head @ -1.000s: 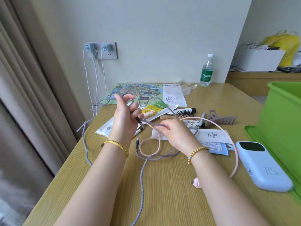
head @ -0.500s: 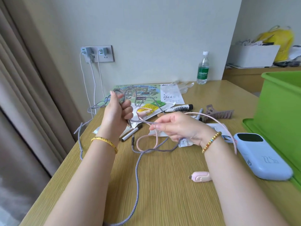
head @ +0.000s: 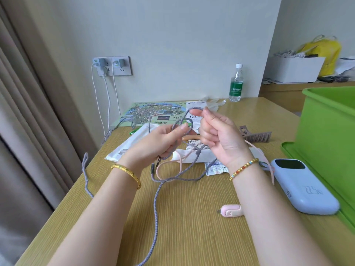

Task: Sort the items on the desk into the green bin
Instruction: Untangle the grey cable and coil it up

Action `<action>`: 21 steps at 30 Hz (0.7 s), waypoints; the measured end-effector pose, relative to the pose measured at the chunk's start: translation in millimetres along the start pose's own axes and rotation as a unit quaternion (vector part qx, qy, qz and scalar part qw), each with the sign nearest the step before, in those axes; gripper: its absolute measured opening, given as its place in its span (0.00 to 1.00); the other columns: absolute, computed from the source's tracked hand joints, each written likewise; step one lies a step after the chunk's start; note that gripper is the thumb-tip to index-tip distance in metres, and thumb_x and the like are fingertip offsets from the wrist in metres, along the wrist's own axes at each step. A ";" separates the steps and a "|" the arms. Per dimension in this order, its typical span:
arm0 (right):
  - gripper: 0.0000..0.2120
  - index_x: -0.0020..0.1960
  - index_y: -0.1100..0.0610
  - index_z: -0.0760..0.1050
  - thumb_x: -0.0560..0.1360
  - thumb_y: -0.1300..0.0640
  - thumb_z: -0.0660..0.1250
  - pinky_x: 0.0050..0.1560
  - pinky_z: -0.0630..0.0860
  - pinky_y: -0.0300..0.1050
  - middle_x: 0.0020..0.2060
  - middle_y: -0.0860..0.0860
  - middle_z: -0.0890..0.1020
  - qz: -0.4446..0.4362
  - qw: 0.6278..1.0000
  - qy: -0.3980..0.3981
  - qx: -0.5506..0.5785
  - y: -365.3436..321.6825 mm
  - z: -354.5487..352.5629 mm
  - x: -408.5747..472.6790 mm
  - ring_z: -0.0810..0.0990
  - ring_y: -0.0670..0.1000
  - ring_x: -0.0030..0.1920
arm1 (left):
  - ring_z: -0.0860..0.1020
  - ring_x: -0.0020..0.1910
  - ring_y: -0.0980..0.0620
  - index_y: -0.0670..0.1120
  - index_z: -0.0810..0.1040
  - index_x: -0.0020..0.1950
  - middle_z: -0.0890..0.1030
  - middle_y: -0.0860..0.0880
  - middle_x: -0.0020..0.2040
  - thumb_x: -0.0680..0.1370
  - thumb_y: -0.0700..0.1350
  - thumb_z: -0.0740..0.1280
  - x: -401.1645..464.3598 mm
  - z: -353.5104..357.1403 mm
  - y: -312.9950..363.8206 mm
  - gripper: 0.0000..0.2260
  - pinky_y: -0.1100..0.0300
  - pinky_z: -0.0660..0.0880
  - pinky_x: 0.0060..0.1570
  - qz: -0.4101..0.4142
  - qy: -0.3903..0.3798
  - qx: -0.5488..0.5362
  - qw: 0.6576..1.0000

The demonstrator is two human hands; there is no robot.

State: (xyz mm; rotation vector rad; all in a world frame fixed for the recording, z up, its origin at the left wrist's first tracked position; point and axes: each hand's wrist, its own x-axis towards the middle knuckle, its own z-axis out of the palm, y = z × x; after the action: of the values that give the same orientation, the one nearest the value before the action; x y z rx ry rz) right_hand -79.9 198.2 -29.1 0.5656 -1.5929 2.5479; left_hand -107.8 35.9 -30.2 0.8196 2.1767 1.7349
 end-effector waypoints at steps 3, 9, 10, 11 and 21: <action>0.12 0.52 0.60 0.77 0.80 0.57 0.56 0.21 0.53 0.34 0.21 0.44 0.61 0.015 1.000 0.004 -0.027 6.1 -0.1 2.8 0.57 0.41 0.20 | 0.59 0.21 0.59 0.48 0.79 0.47 0.64 0.55 0.26 0.82 0.49 0.55 3.0 1.7 -5.5 0.15 0.68 0.56 0.19 -0.009 0.002 0.000 1.000; 0.12 0.53 0.57 0.78 0.80 0.56 0.56 0.21 0.55 0.32 0.22 0.44 0.61 0.036 0.997 -0.015 -0.064 13.8 -1.6 4.7 0.58 0.41 0.21 | 0.76 0.28 0.57 0.45 0.71 0.41 0.76 0.52 0.31 0.82 0.42 0.54 4.7 0.3 -10.8 0.12 0.65 0.75 0.33 -0.016 0.030 -0.054 0.998; 0.12 0.53 0.57 0.78 0.80 0.56 0.56 0.21 0.55 0.32 0.22 0.44 0.61 0.034 0.997 -0.011 -0.068 14.0 -1.8 5.2 0.57 0.41 0.21 | 0.73 0.25 0.57 0.45 0.71 0.42 0.74 0.53 0.28 0.82 0.42 0.54 4.2 0.9 -10.3 0.12 0.65 0.72 0.30 -0.011 0.007 -0.070 0.997; 0.12 0.51 0.56 0.78 0.80 0.56 0.56 0.21 0.55 0.32 0.23 0.44 0.62 0.030 0.997 -0.001 -0.070 14.1 -2.1 5.7 0.57 0.41 0.21 | 0.68 0.22 0.57 0.44 0.72 0.43 0.69 0.54 0.26 0.82 0.42 0.53 3.3 1.2 -8.7 0.12 0.66 0.66 0.26 -0.006 -0.013 -0.081 0.997; 0.08 0.42 0.57 0.73 0.79 0.57 0.59 0.29 0.67 0.36 0.22 0.44 0.66 0.017 0.988 0.085 -0.125 15.5 -1.6 7.6 0.62 0.43 0.23 | 0.60 0.22 0.58 0.45 0.70 0.38 0.61 0.56 0.24 0.83 0.49 0.52 13.2 0.9 -11.4 0.17 0.67 0.60 0.24 0.041 0.160 -0.180 0.970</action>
State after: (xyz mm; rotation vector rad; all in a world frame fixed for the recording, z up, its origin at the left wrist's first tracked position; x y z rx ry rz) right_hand -91.4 191.6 -40.3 0.2916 -1.8324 2.2957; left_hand -121.2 42.5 -39.2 0.5756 1.9301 2.3514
